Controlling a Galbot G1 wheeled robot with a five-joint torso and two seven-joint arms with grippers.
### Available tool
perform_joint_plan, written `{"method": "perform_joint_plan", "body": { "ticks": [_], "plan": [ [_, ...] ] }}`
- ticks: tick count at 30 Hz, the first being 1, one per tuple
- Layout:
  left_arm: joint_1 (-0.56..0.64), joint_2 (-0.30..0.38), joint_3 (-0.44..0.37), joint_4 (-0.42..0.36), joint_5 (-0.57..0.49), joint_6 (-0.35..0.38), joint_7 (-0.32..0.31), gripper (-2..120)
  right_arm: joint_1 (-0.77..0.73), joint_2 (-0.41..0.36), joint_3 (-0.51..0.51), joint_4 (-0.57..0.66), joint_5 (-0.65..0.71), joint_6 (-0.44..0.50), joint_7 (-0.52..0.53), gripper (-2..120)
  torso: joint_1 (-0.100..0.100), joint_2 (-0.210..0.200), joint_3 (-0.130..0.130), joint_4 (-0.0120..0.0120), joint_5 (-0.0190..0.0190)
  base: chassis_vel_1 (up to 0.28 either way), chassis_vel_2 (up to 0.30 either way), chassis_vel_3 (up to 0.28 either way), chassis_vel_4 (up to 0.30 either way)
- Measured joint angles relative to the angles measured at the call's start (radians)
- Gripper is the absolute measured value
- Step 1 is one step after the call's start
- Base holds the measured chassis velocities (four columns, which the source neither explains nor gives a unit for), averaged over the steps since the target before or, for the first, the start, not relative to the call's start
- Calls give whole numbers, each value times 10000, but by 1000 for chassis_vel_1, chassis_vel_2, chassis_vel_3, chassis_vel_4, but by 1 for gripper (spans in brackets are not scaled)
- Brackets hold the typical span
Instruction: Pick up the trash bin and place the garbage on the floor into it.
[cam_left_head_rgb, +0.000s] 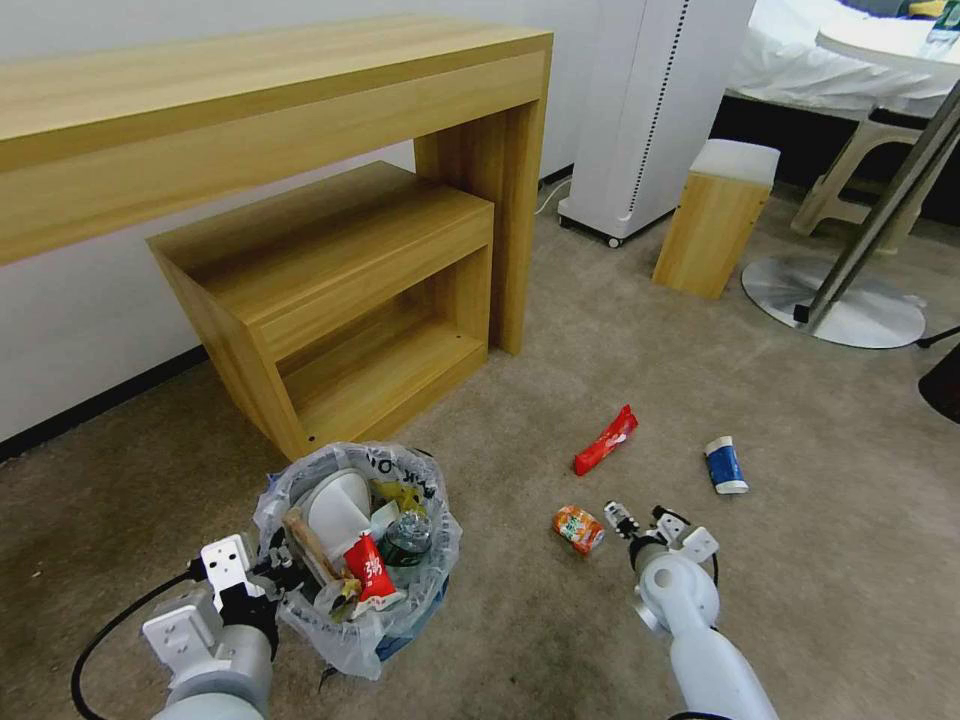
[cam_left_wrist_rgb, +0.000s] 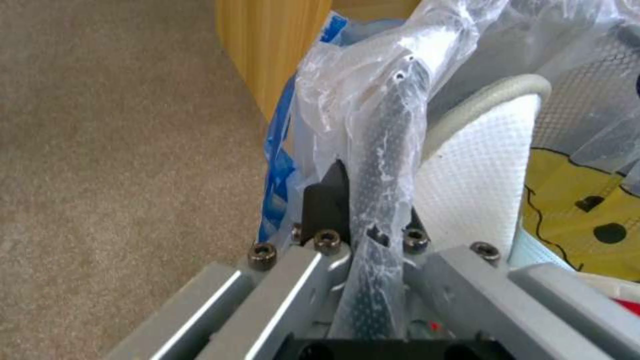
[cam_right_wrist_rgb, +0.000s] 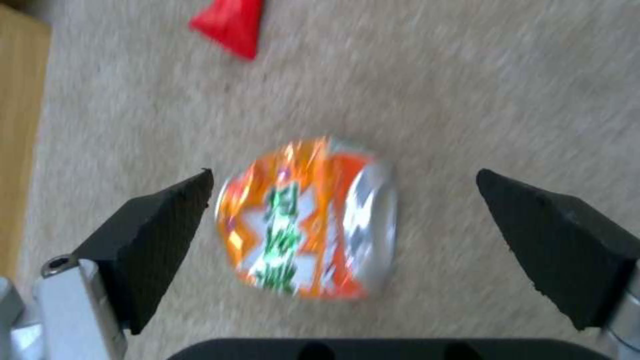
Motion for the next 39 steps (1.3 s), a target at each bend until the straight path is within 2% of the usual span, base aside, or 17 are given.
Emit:
{"method": "perform_joint_plan", "body": {
  "ticks": [13, 15, 16, 19, 20, 23, 24, 27, 28, 30, 31, 34, 39],
  "plan": [
    [58, -24, -15, -51, 0, 0, -18, 0, 223, 347, -128, -472, -79, -542, 387, 100, 0, 0, 0, 0, 0, 0, 0, 0, 0],
    [68, -26, -8, -51, 0, 0, -17, 0, 301, 376, -113, -654, -178, -552, 315, 89, 1, 0, 0, -1, 0, 0, 0, 0, 0],
    [68, -26, -8, -51, 0, 0, -17, 0, 301, 376, -113, -654, -178, -552, 315, 89, 1, 0, 0, -1, 0, 0, 0, 0, 0],
    [69, -10, -10, -51, -16, 0, -18, 0, 448, 477, -54, -968, -363, -555, 186, 76, 0, 0, 0, 0, 0, 0, 0, 0, 0],
    [69, -10, -10, -51, -16, 0, -18, 0, 448, 477, -54, -968, -363, -555, 186, 76, 0, 0, 0, 0, 0, 0, 0, 0, 0],
    [57, 14, -26, -46, -38, -1, -18, 0, 571, 506, 3, -1235, -524, -535, 64, 60, 0, 0, 0, 0, 1, 0, 0, 0, 0],
    [57, 14, -26, -46, -38, -1, -18, 0, 571, 506, 3, -1235, -524, -535, 64, 60, 0, 0, 0, 0, 1, 0, 0, 0, 0],
    [14, 17, -29, -5, -46, -3, -18, 0, 646, 495, 37, -1374, -585, -511, -19, 46, 0, 0, 0, 0, 1, 0, 0, 0, 0],
    [14, 17, -29, -5, -46, -3, -18, 0, 646, 495, 37, -1374, -585, -511, -19, 46, 0, 0, 0, 0, 1, 0, 0, 0, 0],
    [-15, 20, -29, 24, -50, -4, -17, 0, 654, 462, 42, -1391, -617, -497, -62, 35, 0, 0, -1, 0, 1, 0, 0, 0, 0],
    [-15, 20, -29, 24, -50, -4, -17, 0, 654, 462, 42, -1391, -617, -497, -62, 35, 0, 0, -1, 0, 1, 0, 0, 0, 0],
    [-48, 30, -28, 58, -63, -7, -14, 0, 643, 395, 37, -1368, -685, -460, -114, 21, 0, 0, -1, -1, -1, 0, 0, 0, 0],
    [-69, 51, -45, 88, -73, -11, -12, 0, 507, 294, -37, -1120, -755, -403, -134, 9, 0, 0, 0, 0, 2, 0, 0, 0, 0]
  ]
}}
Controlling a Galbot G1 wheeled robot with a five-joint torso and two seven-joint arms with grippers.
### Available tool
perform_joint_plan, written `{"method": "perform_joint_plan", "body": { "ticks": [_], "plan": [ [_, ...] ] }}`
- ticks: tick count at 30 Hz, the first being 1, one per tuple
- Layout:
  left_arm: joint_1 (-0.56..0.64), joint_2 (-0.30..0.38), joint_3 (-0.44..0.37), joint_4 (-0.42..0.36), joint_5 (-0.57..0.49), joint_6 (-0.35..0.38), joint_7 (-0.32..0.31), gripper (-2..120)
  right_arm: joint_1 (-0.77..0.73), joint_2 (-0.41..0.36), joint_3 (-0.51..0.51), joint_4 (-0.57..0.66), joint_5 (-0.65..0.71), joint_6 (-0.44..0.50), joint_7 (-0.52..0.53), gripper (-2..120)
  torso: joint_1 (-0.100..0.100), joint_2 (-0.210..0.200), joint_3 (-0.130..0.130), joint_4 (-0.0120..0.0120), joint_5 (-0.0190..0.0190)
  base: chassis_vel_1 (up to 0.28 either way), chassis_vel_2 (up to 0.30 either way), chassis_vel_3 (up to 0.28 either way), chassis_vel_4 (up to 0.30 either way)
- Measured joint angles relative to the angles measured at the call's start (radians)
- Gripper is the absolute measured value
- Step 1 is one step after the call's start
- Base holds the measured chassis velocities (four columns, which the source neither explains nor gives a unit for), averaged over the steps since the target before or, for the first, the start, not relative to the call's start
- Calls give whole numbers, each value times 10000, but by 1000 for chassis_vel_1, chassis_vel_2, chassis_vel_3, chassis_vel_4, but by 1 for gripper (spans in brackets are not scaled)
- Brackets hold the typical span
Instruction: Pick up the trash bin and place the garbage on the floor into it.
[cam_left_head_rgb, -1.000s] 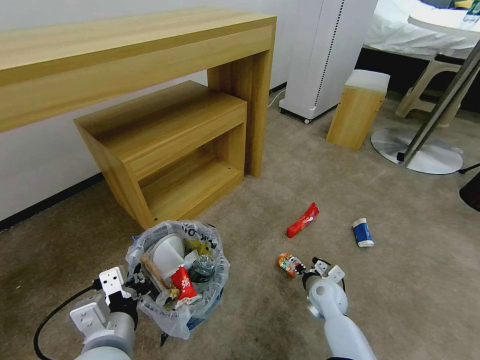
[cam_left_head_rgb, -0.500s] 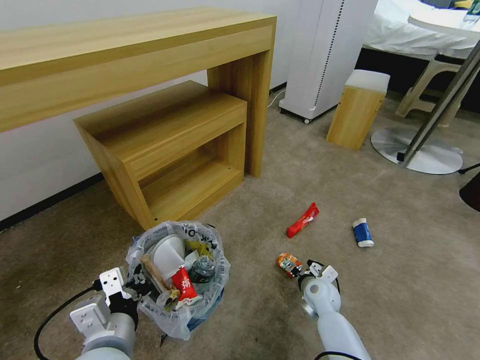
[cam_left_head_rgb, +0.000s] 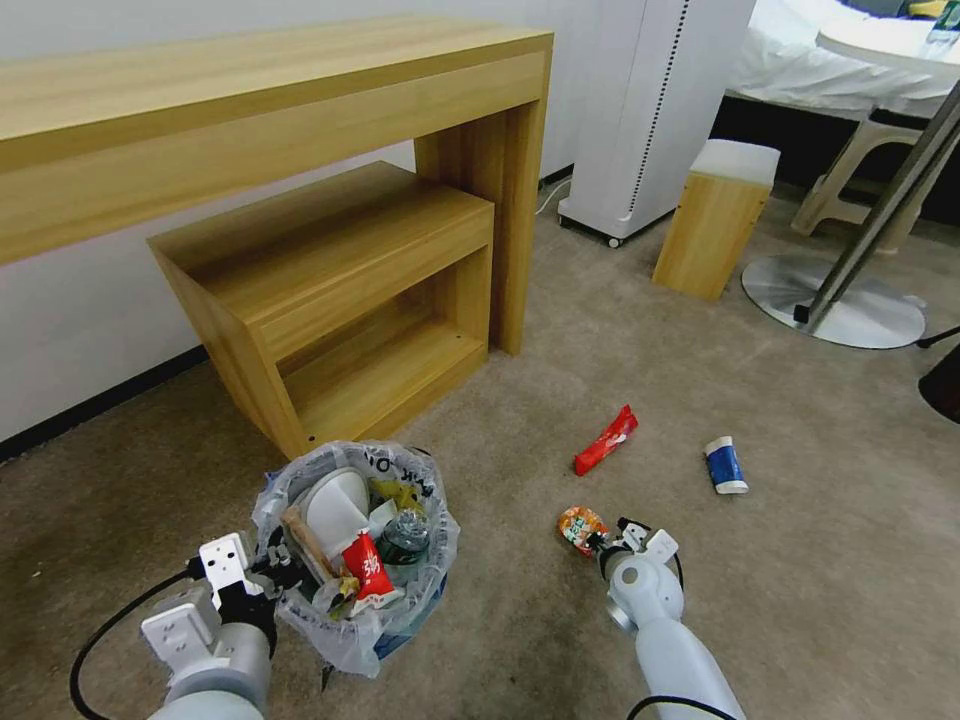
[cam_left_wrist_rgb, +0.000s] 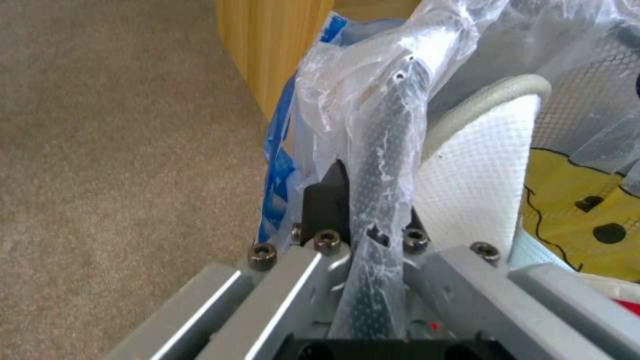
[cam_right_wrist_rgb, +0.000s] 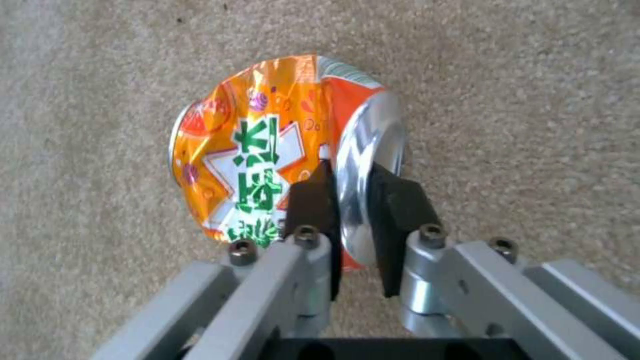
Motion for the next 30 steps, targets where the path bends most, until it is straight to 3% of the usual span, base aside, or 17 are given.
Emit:
{"method": "perform_joint_plan", "body": {
  "ticks": [3, 7, 8, 10, 12, 15, 16, 17, 19, 21, 23, 30],
  "plan": [
    [-3, 23, -29, 15, -15, -3, 0, 0, -301, -184, -192, 637, -67, 164, -48, 7, 0, 0, 0, 1, 2, 0, 0, 0, 0],
    [-53, 40, -58, 145, -33, -13, 1, 0, -1203, -893, -761, 3050, -205, 616, -522, 7, 0, 0, 0, -1, -3, 0, 0, 0, 0],
    [-53, 40, -58, 145, -33, -13, 1, 0, -1203, -893, -761, 3050, -205, 616, -522, 7, 0, 0, 0, -1, -3, 0, 0, 0, 0],
    [-80, -27, 41, 274, 39, -25, 6, 0, -1582, -1300, -1128, 4310, -333, 978, -1235, 7, 0, 0, -1, 0, -2, 0, 0, 0, 0],
    [-84, -40, 58, 291, 54, -25, 6, 0, -1634, -1356, -1190, 4488, -364, 1053, -1403, 7, 0, 0, -1, 0, -3, 0, 0, 0, 0],
    [-105, -181, 259, 372, 200, -27, 15, 0, -1821, -1710, -1733, 5428, -723, 2079, -3560, 7, 0, 0, -1, -1, -1, 0, 0, 0, 0],
    [-101, -226, 333, 377, 266, -27, 17, 0, -1766, -1792, -1949, 5483, -1102, 2638, -4840, 7, 0, 0, -1, -1, -3, 0, 0, 0, 0],
    [-101, -226, 333, 377, 266, -27, 17, 0, -1766, -1792, -1949, 5483, -1102, 2638, -4840, 7, 0, 0, -1, -1, -3, 0, 0, 0, 0],
    [-74, -292, 432, 376, 363, -27, 23, 0, -1508, -1847, -2332, 5351, -1646, 3227, -6889, 7, 0, 0, -1, 0, -1, 0, 0, 0, 0],
    [-60, -322, 468, 367, 402, -27, 24, 0, -1374, -1859, -2526, 5277, -1749, 3307, -7489, 7, 0, 0, 0, 0, -2, 0, 0, 0, 0],
    [-20, -388, 551, 317, 489, -27, 34, 0, -920, -1860, -3167, 4999, -2089, 3402, -8856, 7, 0, 0, -1, 1, -2, 0, 0, 0, 0],
    [81, -455, 611, 202, 571, -28, 45, 0, -148, -1836, -4521, 4241, -3199, 3378, -10063, 7, 0, 0, -1, 2, -3, 0, 0, 0, 0]
  ]
}}
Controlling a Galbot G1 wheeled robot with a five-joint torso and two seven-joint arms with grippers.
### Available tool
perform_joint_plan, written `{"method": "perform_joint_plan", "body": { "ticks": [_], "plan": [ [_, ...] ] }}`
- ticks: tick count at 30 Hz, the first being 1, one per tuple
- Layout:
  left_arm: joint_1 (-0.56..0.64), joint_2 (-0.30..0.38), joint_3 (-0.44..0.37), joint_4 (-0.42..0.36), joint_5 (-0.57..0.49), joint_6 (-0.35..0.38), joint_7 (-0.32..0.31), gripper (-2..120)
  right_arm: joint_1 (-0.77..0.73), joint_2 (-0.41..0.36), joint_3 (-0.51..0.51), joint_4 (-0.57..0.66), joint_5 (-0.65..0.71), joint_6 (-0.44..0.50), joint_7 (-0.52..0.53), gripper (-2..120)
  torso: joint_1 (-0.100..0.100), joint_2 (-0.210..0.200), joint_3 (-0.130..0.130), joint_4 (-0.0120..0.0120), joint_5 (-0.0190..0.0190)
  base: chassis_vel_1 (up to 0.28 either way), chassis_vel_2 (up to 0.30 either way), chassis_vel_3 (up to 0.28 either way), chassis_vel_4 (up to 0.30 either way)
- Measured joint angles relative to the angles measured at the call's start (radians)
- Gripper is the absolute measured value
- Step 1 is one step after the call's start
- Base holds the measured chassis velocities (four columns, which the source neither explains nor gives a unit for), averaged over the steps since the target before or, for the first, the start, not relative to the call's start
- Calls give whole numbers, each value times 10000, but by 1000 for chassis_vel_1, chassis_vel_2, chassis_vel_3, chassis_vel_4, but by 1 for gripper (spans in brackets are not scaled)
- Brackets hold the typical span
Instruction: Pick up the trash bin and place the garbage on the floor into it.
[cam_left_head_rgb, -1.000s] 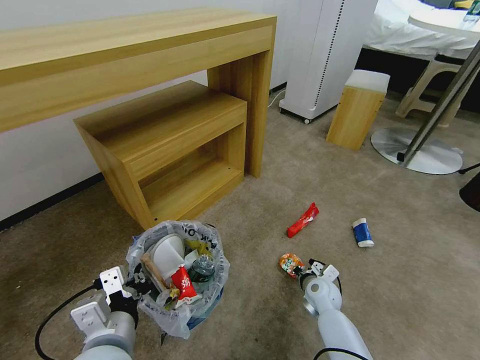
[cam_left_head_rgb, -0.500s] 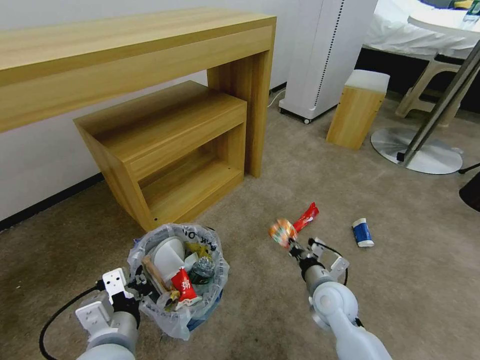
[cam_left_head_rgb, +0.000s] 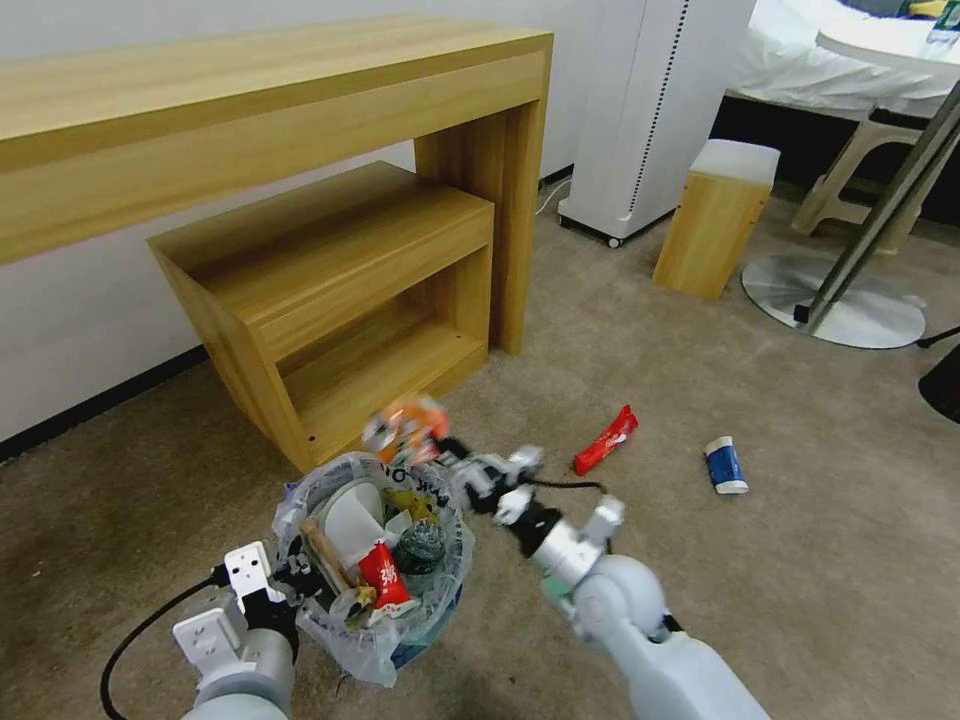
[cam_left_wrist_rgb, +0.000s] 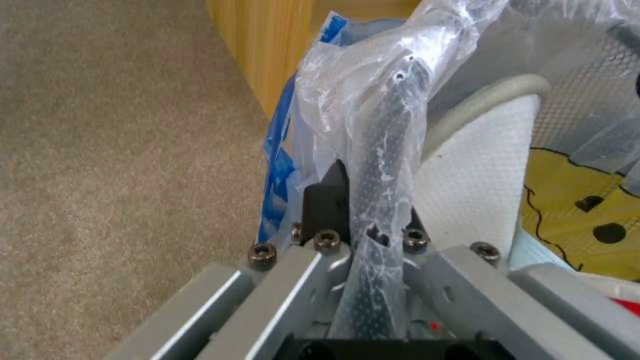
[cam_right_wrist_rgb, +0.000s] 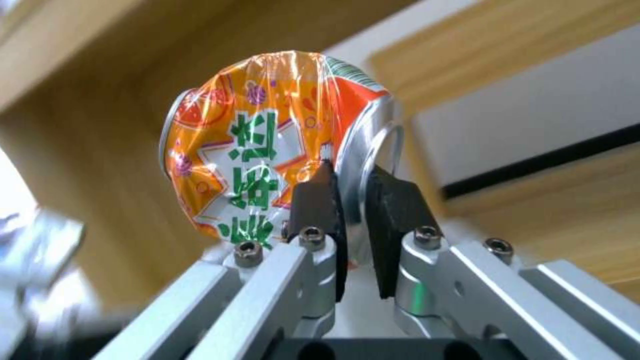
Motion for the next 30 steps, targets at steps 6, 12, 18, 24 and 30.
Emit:
{"method": "perform_joint_plan", "body": {
  "ticks": [6, 12, 18, 24, 30],
  "plan": [
    [121, -16, -11, -116, 25, 0, 5, 0, 171, 23, -554, -352, -783, 2, -202, 7, 0, 0, 0, -1, 1, 0, 0, 0, 0],
    [166, -38, 30, -167, 92, 0, 8, 0, 44, -131, -417, -322, -1041, -16, -126, 17, 0, 0, 1, -2, 0, 0, 0, 0, 0],
    [212, -57, 91, -191, 171, 0, 15, 0, -203, -368, -113, -58, -1134, -60, -53, 40, 0, 0, 0, -2, 2, 0, 0, 0, 0],
    [232, -17, 31, -235, 158, 0, 19, 0, -331, -644, 290, 374, -1129, -116, 309, 61, 0, 0, 0, -2, 2, 0, 0, 0, 0],
    [99, 93, -93, -247, -286, 142, -138, 0, -454, -640, 1180, 1080, -720, 229, 1456, 82, 0, 0, 0, -1, 1, 0, 0, 0, 0]
  ]
}}
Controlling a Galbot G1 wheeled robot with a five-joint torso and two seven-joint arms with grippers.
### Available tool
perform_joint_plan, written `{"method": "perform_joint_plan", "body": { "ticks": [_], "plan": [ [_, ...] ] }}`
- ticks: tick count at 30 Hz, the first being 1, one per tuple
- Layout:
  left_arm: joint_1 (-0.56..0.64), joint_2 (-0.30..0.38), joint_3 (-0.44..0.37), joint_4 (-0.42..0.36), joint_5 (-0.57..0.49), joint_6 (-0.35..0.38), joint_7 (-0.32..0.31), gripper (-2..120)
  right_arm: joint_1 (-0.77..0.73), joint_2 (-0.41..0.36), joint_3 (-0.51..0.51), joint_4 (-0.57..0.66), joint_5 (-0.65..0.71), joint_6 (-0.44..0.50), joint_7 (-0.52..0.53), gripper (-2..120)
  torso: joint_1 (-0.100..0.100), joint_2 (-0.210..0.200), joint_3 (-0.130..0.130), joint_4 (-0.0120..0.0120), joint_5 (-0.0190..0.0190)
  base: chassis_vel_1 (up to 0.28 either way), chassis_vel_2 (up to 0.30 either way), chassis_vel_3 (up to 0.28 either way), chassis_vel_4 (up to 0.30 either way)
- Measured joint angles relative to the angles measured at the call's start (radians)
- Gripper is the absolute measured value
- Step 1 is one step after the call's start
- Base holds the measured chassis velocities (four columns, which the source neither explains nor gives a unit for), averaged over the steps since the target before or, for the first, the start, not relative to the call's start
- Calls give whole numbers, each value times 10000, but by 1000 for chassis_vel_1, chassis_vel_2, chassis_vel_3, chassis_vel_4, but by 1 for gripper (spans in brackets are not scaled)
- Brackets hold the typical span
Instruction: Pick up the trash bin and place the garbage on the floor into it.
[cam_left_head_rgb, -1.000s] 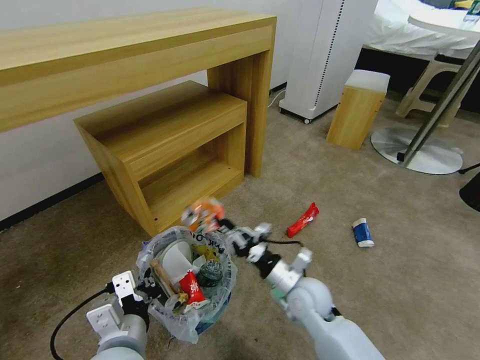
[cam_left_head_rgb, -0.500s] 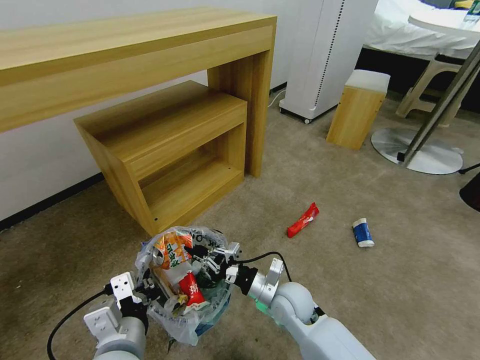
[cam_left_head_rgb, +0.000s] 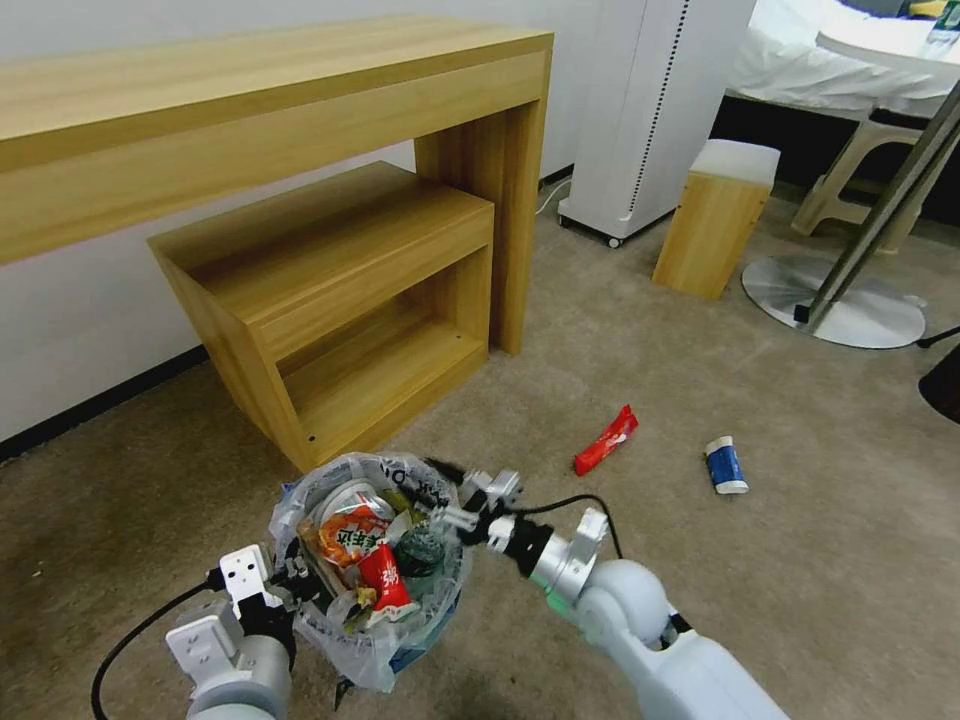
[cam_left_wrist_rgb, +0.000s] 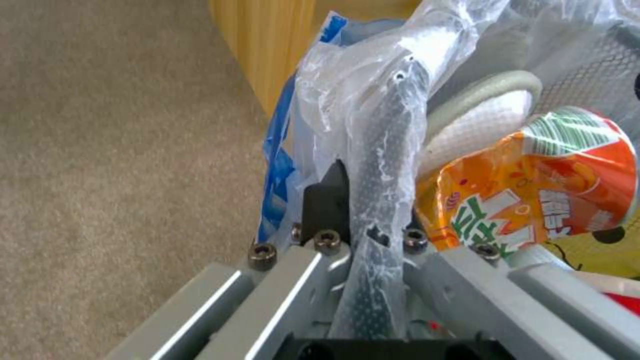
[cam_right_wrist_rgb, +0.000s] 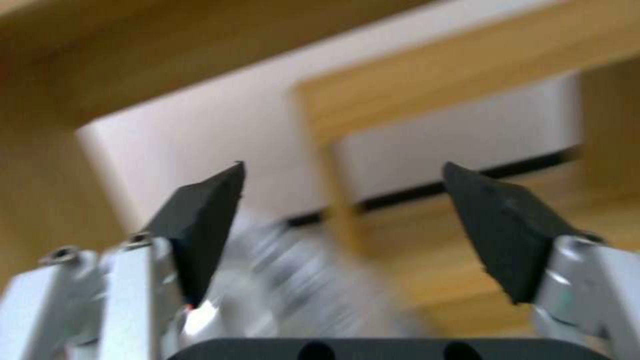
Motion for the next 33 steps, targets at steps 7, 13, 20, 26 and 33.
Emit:
{"method": "perform_joint_plan", "body": {
  "ticks": [7, 13, 20, 26, 33],
  "plan": [
    [-163, 176, -138, -8, -217, 72, -46, 0, -453, 719, 3456, 545, -715, 616, 2300, 100, 0, 0, 0, 1, -2, 0, 0, 0, 0],
    [-493, 231, -221, 94, -213, 73, 7, 0, -1328, 496, 5931, 654, -1316, 1007, 3785, 100, 0, 0, 0, -2, 4, 0, 0, 0, 0],
    [-830, 237, -293, 169, -180, 57, 84, 0, -2274, 390, 8061, 631, -1983, 1802, 3773, 100, 0, 0, 0, -2, 2, 0, 0, 0, 0],
    [-847, 368, -453, 64, -205, 0, 134, 0, -2477, 556, 8597, 582, -2128, 2078, 3748, 100, 0, 0, 0, -1, 1, 0, 0, 0, 0],
    [-818, 408, -518, -28, -272, -59, 181, 0, -2532, 744, 8576, 638, -2280, 2236, 3728, 100, 0, 0, 0, 0, 0, 0, 0, 0, 0]
  ]
}}
